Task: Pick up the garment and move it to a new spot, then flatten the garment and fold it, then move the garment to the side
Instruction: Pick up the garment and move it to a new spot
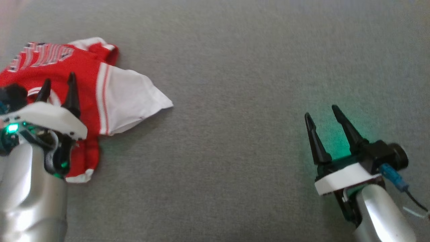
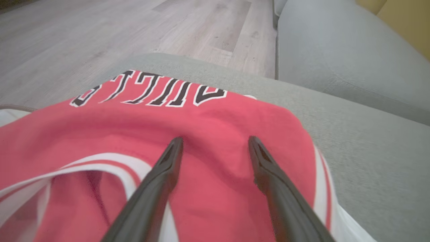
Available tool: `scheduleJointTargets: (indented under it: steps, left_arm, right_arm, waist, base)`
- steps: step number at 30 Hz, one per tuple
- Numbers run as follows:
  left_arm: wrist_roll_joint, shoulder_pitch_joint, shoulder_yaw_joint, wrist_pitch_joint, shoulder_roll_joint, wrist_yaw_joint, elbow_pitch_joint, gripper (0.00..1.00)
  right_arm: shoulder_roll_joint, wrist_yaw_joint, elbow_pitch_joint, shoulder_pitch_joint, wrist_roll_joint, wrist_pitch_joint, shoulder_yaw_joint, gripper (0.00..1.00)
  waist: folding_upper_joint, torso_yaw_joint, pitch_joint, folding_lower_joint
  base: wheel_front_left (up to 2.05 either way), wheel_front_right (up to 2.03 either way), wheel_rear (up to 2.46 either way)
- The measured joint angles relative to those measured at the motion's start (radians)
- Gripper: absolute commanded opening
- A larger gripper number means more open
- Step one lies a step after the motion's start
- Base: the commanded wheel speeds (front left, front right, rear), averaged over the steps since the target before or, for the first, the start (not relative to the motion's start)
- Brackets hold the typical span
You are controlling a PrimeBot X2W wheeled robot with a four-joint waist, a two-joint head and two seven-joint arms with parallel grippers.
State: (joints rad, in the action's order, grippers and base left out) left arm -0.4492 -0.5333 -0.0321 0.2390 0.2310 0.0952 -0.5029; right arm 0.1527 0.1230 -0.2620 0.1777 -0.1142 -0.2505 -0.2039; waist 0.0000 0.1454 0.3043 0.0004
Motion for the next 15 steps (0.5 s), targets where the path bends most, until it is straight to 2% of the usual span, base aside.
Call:
scheduleJointTargets:
  steps: [3, 4, 5, 6, 7, 15]
  left_arm:
    - [0.000, -0.057, 0.000, 0.017, 0.007, -0.009, -0.080, 1.00]
    - [0.000, -0.074, 0.002, 0.025, 0.010, -0.008, -0.107, 0.76]
    - [0.000, -0.088, 0.006, 0.028, 0.011, -0.007, -0.132, 0.41]
    - [0.000, -0.100, 0.011, 0.032, 0.012, -0.007, -0.156, 0.11]
    - [0.002, -0.109, 0.019, 0.034, 0.015, -0.006, -0.177, 0.00]
    - [-0.020, -0.125, 0.036, -0.002, 0.047, 0.021, -0.237, 0.00]
  right_arm:
    - [0.008, 0.000, 0.019, 0.028, 0.000, 0.000, -0.004, 1.00]
    - [0.010, 0.000, 0.022, 0.035, 0.000, 0.000, -0.005, 1.00]
    - [0.011, 0.000, 0.022, 0.040, 0.000, 0.000, -0.004, 1.00]
    - [0.012, 0.000, 0.023, 0.041, -0.001, 0.000, -0.005, 1.00]
    - [0.011, 0.000, 0.022, 0.041, -0.001, 0.000, -0.006, 1.00]
    - [-0.012, 0.000, 0.015, 0.040, -0.011, 0.000, -0.001, 1.00]
  waist:
    - [0.0000, -0.029, 0.044, 0.0000]
    - [0.0000, -0.040, 0.056, 0.0000]
    - [0.0000, -0.050, 0.066, 0.0001]
    - [0.0000, -0.059, 0.074, 0.0000]
    - [0.0000, -0.069, 0.080, -0.0001]
    - [0.0000, -0.096, 0.049, -0.0004]
  base:
    - [0.00, 0.00, 0.00]
    - [0.00, 0.00, 0.00]
    - [0.00, 0.00, 0.00]
    - [0.00, 0.00, 0.00]
    - [0.00, 0.00, 0.00]
    - [0.00, 0.00, 0.00]
